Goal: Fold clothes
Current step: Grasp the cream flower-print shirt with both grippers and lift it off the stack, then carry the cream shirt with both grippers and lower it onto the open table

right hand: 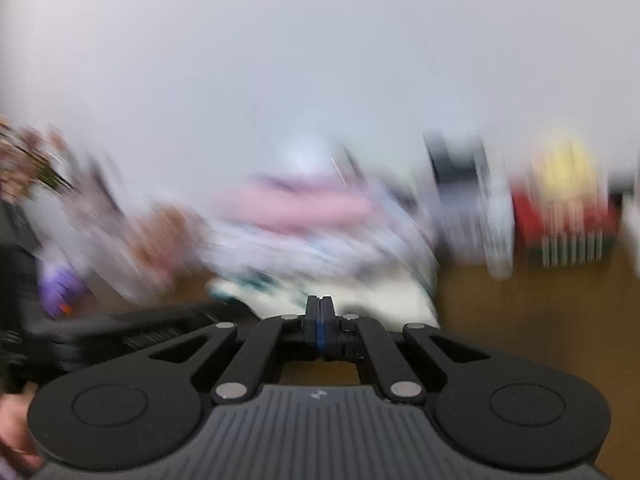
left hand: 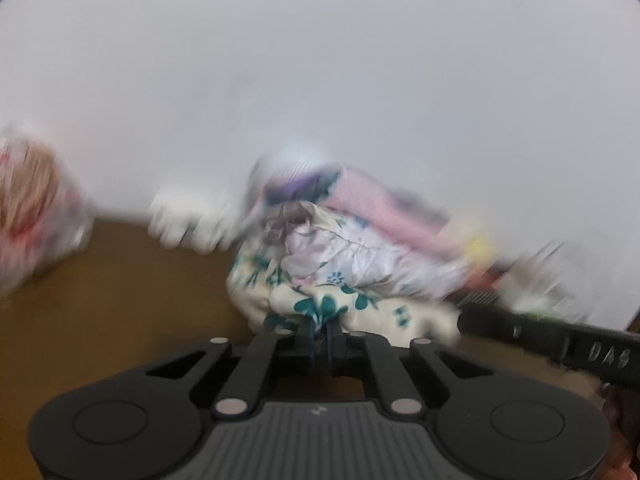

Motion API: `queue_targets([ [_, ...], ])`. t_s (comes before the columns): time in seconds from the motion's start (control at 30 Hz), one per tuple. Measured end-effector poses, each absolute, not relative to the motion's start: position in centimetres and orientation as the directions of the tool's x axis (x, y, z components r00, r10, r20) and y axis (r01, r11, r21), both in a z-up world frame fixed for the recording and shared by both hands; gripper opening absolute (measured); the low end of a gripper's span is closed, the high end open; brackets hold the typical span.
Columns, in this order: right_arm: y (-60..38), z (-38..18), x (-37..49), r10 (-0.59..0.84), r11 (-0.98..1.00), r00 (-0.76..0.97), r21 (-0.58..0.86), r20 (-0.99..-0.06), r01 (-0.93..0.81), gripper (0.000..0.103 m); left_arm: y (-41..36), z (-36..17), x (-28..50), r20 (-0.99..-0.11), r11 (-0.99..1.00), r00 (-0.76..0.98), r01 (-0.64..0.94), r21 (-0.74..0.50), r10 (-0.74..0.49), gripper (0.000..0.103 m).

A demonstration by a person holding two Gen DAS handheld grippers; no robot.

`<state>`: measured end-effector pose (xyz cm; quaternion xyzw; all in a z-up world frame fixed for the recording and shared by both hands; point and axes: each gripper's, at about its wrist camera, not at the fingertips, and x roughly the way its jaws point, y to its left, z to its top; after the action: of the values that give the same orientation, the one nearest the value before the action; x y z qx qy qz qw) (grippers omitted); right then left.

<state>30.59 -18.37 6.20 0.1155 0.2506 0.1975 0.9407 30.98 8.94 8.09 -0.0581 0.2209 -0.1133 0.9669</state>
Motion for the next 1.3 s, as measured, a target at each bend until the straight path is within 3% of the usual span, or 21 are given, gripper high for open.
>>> queue_targets([
  [0.1,-18.4,12.1,27.8,0.422,0.902,0.847,0.246,-0.325,-0.355,0.000,9.6,11.0,29.2,-0.325,0.957,0.906,0.216,-0.195,-0.271,0.002],
  [0.13,-18.3,13.0,27.3,0.389,0.919,0.861,0.196,-0.327,-0.341,0.001,9.9,11.9,28.6,-0.294,0.953,0.914,0.225,-0.205,-0.279,0.009],
  [0.17,-18.3,13.9,26.9,0.356,0.934,0.874,0.146,-0.330,-0.325,0.027,10.1,12.9,28.0,-0.263,0.948,0.921,0.233,-0.215,-0.286,0.013],
  [0.2,-18.5,13.8,27.2,0.310,0.950,0.878,0.101,-0.364,-0.294,0.054,10.4,12.3,28.0,-0.285,0.956,0.921,0.216,-0.196,-0.267,0.034],
  [0.23,-18.9,12.8,27.6,0.277,0.960,0.870,0.075,-0.408,-0.271,0.102,10.7,11.4,28.0,-0.318,0.966,0.917,0.194,-0.170,-0.240,0.058],
  [0.27,-19.4,11.2,28.2,0.261,0.963,0.856,0.059,-0.446,-0.263,0.096,11.0,10.1,28.3,-0.363,0.964,0.897,0.195,-0.184,-0.251,0.063],
  [0.37,-20.9,5.9,30.6,0.233,0.968,0.788,0.060,-0.570,-0.243,0.091,11.3,6.5,29.2,-0.479,0.946,0.822,0.208,-0.248,-0.307,0.066],
  [0.5,-22.4,2.0,34.5,0.233,0.972,0.748,0.125,-0.621,-0.198,0.087,8.6,4.6,30.4,-0.513,0.932,0.782,0.250,-0.262,-0.354,0.083],
  [0.63,-22.8,0.6,38.2,0.311,0.949,0.713,0.253,-0.629,-0.191,0.087,4.8,2.1,34.4,-0.597,0.955,0.746,0.205,-0.213,-0.294,0.088],
  [0.67,-23.3,0.0,38.9,0.338,0.935,0.697,0.311,-0.632,-0.171,0.075,4.5,1.7,35.0,-0.609,0.957,0.741,0.174,-0.231,-0.281,0.087],
  [0.7,-23.8,-0.5,39.5,0.364,0.919,0.683,0.363,-0.633,-0.153,0.062,4.5,1.8,35.2,-0.601,0.950,0.742,0.170,-0.261,-0.297,0.075],
  [0.73,-23.7,-0.2,39.2,0.382,0.912,0.682,0.376,-0.624,-0.166,0.034,4.4,2.2,35.1,-0.578,0.938,0.746,0.196,-0.286,-0.332,0.045],
  [0.8,-23.5,0.2,38.5,0.416,0.896,0.679,0.402,-0.605,-0.191,0.020,4.7,3.1,34.8,-0.566,0.935,0.752,0.199,-0.294,-0.338,0.022],
  [0.83,-23.5,0.5,38.1,0.432,0.887,0.677,0.414,-0.595,-0.203,0.015,4.9,3.5,34.6,-0.563,0.934,0.755,0.197,-0.297,-0.338,0.017],
  [1.03,-23.3,4.9,32.4,0.481,0.851,0.693,0.477,-0.538,-0.220,0.012,7.0,7.6,30.6,-0.492,0.878,0.763,0.207,-0.431,-0.421,0.012],
  [1.23,-24.6,12.7,23.7,0.570,0.784,0.701,0.538,-0.429,-0.309,0.012,9.4,15.9,21.3,-0.303,0.818,0.810,0.330,-0.472,-0.501,0.011],
  [1.3,-24.7,16.1,19.6,0.603,0.760,0.702,0.542,-0.379,-0.360,0.012,9.6,18.3,17.6,-0.232,0.815,0.826,0.384,-0.434,-0.513,0.011],
])
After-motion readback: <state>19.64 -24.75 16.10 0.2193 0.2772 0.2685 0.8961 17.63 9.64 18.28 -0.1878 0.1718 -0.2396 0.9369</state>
